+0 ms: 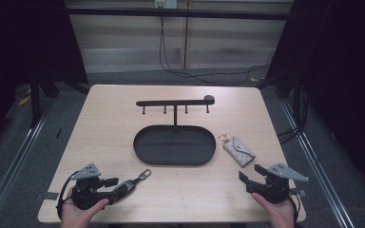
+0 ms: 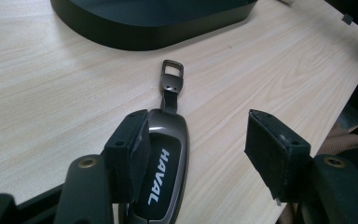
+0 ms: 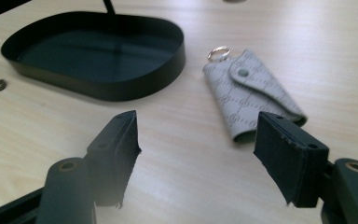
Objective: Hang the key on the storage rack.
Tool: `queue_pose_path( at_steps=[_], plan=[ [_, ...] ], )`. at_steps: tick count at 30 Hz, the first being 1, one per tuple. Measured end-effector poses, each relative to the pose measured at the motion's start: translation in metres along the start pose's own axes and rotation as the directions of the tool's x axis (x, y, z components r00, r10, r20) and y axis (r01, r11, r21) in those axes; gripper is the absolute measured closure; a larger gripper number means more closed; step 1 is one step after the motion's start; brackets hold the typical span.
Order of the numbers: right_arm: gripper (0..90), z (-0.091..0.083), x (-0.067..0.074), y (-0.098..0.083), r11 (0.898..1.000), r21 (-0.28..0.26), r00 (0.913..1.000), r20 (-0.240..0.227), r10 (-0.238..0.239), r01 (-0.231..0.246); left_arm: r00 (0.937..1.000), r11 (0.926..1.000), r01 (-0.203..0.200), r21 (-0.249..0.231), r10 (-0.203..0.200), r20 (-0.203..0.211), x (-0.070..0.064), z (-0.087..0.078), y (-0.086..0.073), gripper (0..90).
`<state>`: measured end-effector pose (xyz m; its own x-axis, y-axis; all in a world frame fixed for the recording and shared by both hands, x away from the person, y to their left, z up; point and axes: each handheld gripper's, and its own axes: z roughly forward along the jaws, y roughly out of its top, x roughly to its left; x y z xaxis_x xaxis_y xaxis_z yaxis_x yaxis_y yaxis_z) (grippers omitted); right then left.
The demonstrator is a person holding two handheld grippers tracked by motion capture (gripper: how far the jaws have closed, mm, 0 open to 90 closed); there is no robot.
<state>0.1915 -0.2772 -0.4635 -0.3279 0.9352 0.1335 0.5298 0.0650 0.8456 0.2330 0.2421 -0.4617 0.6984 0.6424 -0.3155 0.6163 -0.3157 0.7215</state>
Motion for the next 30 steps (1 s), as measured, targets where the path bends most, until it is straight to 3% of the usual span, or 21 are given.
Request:
queue_pose_path(
  at_steps=[2,4,10,19,26,29,30],
  plan=[
    [30.7,-0.002,0.001,0.001,1.0,0.018,0.9999,-0.01,0.014,-0.013,0.9999,0.9997,-0.007,0.022,0.007,0.007,0.0,0.001,0.0,40.3],
    [30.2,-0.003,0.0,0.001,1.0,0.012,0.9996,-0.013,0.026,-0.026,0.9999,0.9993,-0.01,0.037,0.01,-0.01,0.0,0.002,0.001,38.8],
    [27.7,-0.005,-0.002,0.001,0.998,0.026,0.9982,-0.027,0.053,-0.053,0.9998,0.9991,0.004,0.042,-0.003,-0.019,-0.001,0.002,0.003,35.4],
    [25.7,-0.007,-0.001,0.0,0.998,0.036,0.9982,-0.04,0.045,-0.043,0.9996,0.9987,-0.017,0.049,0.018,-0.023,-0.009,-0.001,0.01,38.2],
    [24.8,-0.005,-0.001,0.0,0.998,0.051,0.9978,-0.05,0.043,-0.041,0.999,0.9943,-0.043,0.097,0.044,-0.007,-0.014,0.007,0.022,38.5],
    [24.0,-0.004,-0.001,0.0,0.997,0.054,0.9973,-0.055,0.049,-0.046,0.9999,0.9902,-0.013,0.139,0.013,0.001,-0.013,0.01,0.028,32.9],
    [24.0,-0.004,-0.001,0.0,0.997,0.056,0.9969,-0.061,0.05,-0.047,1.0,0.9838,-0.01,0.179,0.01,0.002,-0.014,0.012,0.038,33.3]
  ],
)
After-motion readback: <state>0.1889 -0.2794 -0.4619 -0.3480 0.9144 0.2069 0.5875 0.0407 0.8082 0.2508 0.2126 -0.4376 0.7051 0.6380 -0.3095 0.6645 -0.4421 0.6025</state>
